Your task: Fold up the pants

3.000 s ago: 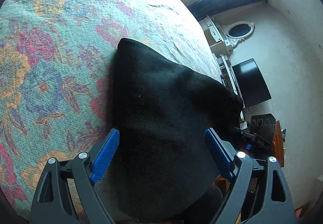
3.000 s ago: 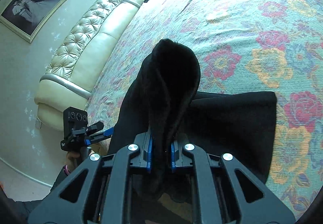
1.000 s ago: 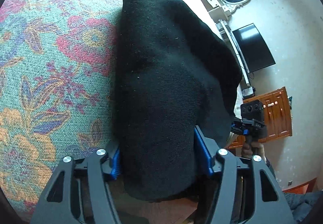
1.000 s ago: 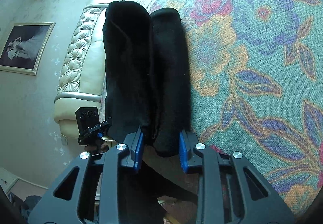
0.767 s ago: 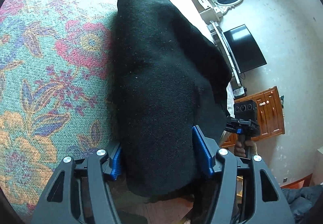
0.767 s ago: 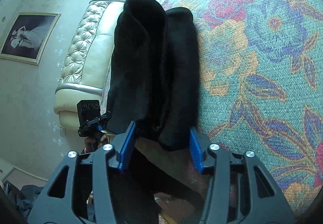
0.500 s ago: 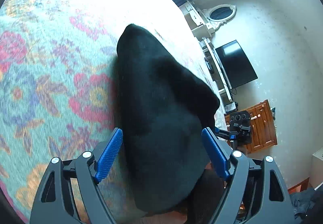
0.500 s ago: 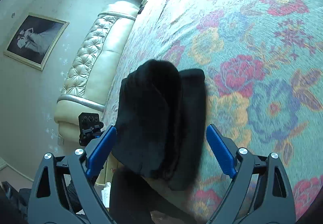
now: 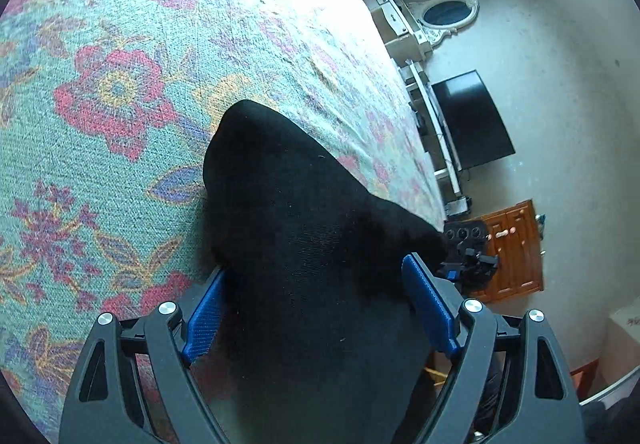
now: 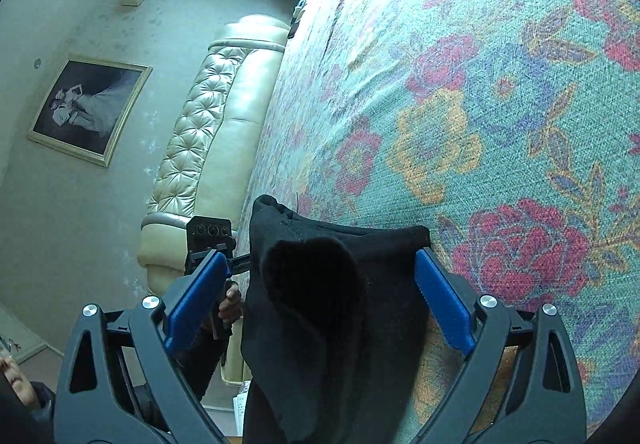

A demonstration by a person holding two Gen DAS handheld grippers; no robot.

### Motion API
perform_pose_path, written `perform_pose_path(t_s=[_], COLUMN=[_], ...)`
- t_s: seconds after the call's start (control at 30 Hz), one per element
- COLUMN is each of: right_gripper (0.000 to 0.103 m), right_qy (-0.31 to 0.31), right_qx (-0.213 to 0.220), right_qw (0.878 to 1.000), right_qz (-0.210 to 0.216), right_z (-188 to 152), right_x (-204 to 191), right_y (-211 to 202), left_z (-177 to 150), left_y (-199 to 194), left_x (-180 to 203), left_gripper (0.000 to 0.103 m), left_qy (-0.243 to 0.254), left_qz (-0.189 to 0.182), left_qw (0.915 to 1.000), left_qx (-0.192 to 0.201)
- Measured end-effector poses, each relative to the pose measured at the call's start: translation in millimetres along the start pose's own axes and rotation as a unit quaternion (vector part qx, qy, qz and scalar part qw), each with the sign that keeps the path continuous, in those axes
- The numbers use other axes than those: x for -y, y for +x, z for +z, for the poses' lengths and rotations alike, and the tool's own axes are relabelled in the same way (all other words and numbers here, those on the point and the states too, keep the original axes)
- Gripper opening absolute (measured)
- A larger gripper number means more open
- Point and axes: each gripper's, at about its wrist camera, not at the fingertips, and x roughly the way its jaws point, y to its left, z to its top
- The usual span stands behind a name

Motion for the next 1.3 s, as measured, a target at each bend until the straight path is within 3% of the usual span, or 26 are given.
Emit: perform_pose_path(t_s=[0.1,0.13,0.2,0.37,0.47,0.57,0.63,0.7,0.77,0.8,0.83,0.93,1.13,1.3], right_gripper=[0.095,0.095,0.095,0.096,0.098,0.098,0.091,0.053,0.037,0.033,0.032,0.030,0.024,0.024], right_qy=[-0.018,-0.015,0.001,0.032,0.035,0.023,0.012,0.017,0.033,0.032,0.028,0.017,0.019,0.021], right_qx=[-0.004,-0.008,-0.013,-0.014,-0.018,-0.030,-0.036,-0.037,-0.030,-0.028,-0.028,-0.028,-0.024,-0.023], right_qw=[0.997,0.997,0.999,0.999,0.999,0.999,0.998,0.997,0.997,0.997,0.997,0.996,0.997,0.997], right_qz=[-0.070,-0.075,-0.053,0.003,-0.004,-0.015,-0.041,-0.073,-0.067,-0.066,-0.069,-0.077,-0.076,-0.069], right_z=[-3.1,-5.9,-5.8,9.1,17.2,17.8,16.0,14.5,13.2,12.9,12.3,12.9,12.3,12.5], right_x=[-1.8,1.1,9.3,12.6,10.7,7.9,7.7,16.6,27.4,29.5,29.2,28.4,33.9,38.5], right_y=[-10.6,-10.7,-8.6,9.8,20.9,25.7,27.5,27.7,24.8,23.9,24.5,27.8,28.6,24.8], left_z=[-5.3,-6.4,-4.2,7.0,16.5,24.1,25.9,26.5,23.9,22.3,21.1,15.9,4.8,2.3], left_y=[-8.4,-12.1,-20.7,-10.7,3.6,16.8,23.4,27.1,28.4,29.3,30.0,27.3,21.3,17.7], left_x=[1.5,0.7,-9.1,-22.7,-20.3,-20.9,-19.6,-14.8,-11.8,-10.2,-9.8,-15.5,-24.7,-28.7], left_gripper=[0.082,0.082,0.082,0.082,0.083,0.083,0.083,0.083,0.083,0.077,0.065,0.051,0.041,0.039], left_qy=[0.020,0.028,0.015,-0.035,-0.040,-0.045,-0.034,-0.023,-0.007,-0.002,0.004,0.022,0.034,0.039], left_qz=[0.031,0.047,0.044,-0.018,-0.024,-0.006,0.005,0.013,0.026,0.036,0.055,0.073,0.083,0.083], left_qw=[0.9993,0.9985,0.9988,0.9991,0.9989,0.9990,0.9994,0.9996,0.9996,0.9993,0.9985,0.9971,0.9958,0.9956], left_qx=[0.000,0.003,0.015,0.013,0.009,-0.001,-0.009,-0.008,-0.008,-0.007,-0.007,-0.002,0.016,0.020])
